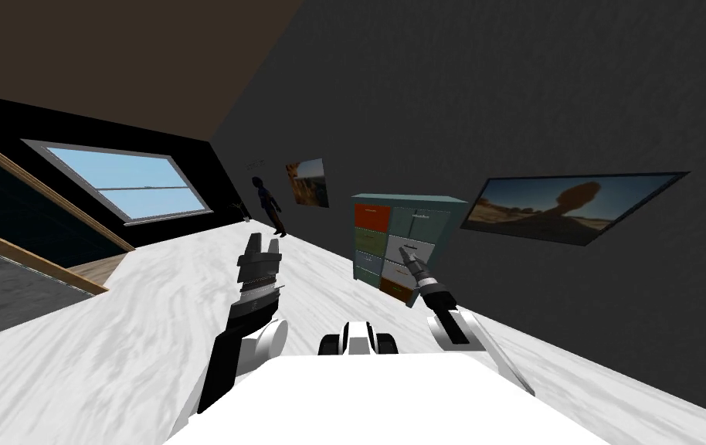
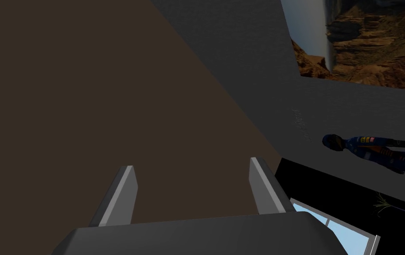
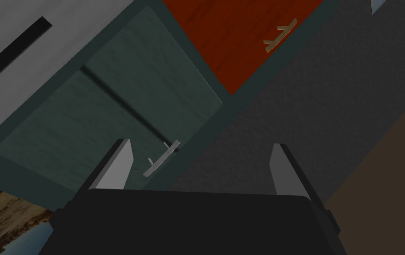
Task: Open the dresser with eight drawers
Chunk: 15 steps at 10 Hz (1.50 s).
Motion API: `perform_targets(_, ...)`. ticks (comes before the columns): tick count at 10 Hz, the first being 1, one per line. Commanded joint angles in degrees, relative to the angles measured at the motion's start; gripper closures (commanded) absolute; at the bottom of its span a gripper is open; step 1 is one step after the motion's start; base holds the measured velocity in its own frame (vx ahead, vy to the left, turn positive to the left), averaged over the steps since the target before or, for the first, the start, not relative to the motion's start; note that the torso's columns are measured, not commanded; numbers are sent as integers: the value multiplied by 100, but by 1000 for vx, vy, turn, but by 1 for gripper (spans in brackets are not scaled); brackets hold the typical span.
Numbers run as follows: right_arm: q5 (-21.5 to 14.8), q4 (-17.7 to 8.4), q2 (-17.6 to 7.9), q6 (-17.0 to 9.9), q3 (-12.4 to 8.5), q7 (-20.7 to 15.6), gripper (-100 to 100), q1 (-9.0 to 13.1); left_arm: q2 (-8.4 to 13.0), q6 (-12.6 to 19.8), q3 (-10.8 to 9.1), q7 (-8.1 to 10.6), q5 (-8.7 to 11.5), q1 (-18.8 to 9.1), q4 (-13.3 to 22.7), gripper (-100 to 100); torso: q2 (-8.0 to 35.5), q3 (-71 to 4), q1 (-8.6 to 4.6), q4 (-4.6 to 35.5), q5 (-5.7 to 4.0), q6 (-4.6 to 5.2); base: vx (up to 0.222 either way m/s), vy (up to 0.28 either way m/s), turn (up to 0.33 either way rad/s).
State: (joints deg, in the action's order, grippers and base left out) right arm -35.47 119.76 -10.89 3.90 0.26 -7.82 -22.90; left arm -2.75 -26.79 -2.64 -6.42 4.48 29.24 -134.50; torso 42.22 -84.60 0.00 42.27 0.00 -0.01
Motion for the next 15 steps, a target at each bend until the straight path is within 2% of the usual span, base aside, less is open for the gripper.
perform_targets(1,-448,-210,-6,-305,27,-257,-100,77,0,0,0,0,0,0,0,0,7,3,-1,1,0,2,43,27,98)
perform_targets(2,-604,-210,-6,-305,27,-257,-100,77,0,0,0,0,0,0,0,0,9,5,1,2,0,0,42,21,36)
perform_targets(3,-782,-344,-4,-516,55,-426,-100,129,0,0,0,0,0,0,0,0,10,6,-1,3,0,3,52,27,73)
perform_targets(4,-947,-344,-4,-516,55,-426,-100,129,0,0,0,0,0,0,0,0,5,3,1,2,0,0,48,19,47)
perform_targets(5,-1121,-484,1,-732,83,-598,-100,182,0,0,0,0,0,0,0,0,6,3,-1,1,0,2,53,23,80)
perform_targets(6,-1296,-484,1,-732,83,-598,-100,182,0,0,0,0,0,0,0,0,4,2,0,1,0,1,49,22,47)
perform_targets(7,-1472,-631,10,-950,112,-772,-100,236,0,0,0,0,0,0,0,0,7,3,0,2,1,2,58,26,100)
perform_targets(9,-1682,-631,10,-950,112,-772,-100,236,0,0,0,0,0,0,0,0,6,3,-1,1,0,3,41,15,10)
perform_targets(10,-1911,-785,23,-1171,140,-947,-100,293,0,0,0,0,0,0,0,0,15,8,-4,4,0,2,36,21,89)
perform_targets(11,-2048,-785,23,-1171,140,-947,-100,293,0,0,0,0,0,0,0,0,10,7,2,3,0,-1,40,17,50)
perform_targets(12,-2257,-947,41,-1393,169,-1122,-100,351,0,0,0,0,0,0,0,0,7,4,0,2,1,2,57,19,80)
perform_targets(13,-2412,-947,41,-1393,169,-1122,-100,351,0,0,0,0,0,0,0,0,0,0,1,0,0,0,49,17,48)
perform_targets(14,-2633,-1116,60,-1596,198,-1297,-100,410,0,0,0,0,0,0,0,0,3,1,-1,0,0,2,53,18,78)
perform_targets(15,-2775,-1116,60,-1615,198,-1297,-100,410,0,0,0,0,0,0,0,0,3,2,-1,1,0,0,55,15,48)
